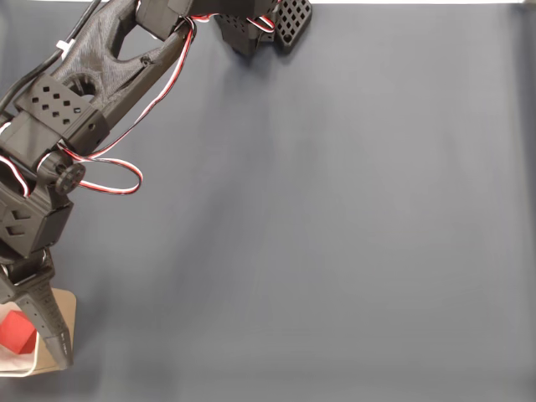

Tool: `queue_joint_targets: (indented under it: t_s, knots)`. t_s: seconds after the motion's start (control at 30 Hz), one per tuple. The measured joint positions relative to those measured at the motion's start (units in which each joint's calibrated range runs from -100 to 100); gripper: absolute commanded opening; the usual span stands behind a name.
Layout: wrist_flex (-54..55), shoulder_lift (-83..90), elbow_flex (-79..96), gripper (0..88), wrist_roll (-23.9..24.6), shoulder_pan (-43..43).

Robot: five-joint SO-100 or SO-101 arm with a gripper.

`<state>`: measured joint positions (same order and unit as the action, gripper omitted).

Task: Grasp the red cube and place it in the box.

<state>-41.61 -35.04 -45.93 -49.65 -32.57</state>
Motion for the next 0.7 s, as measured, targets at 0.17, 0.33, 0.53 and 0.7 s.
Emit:
queue_joint_targets:
  t_s: [0.17,0.33,0.53,0.7]
  knots:
    - [0.0,0.0,0.0,58.5,0.0,0.0]
    - [0.0,0.0,0.0,58.5,0.2,0.0]
    - [0.0,0.0,0.0,58.3,0.2,-0.1]
    - [0.4,0.0,0.0,42.9,0.4,-0.6]
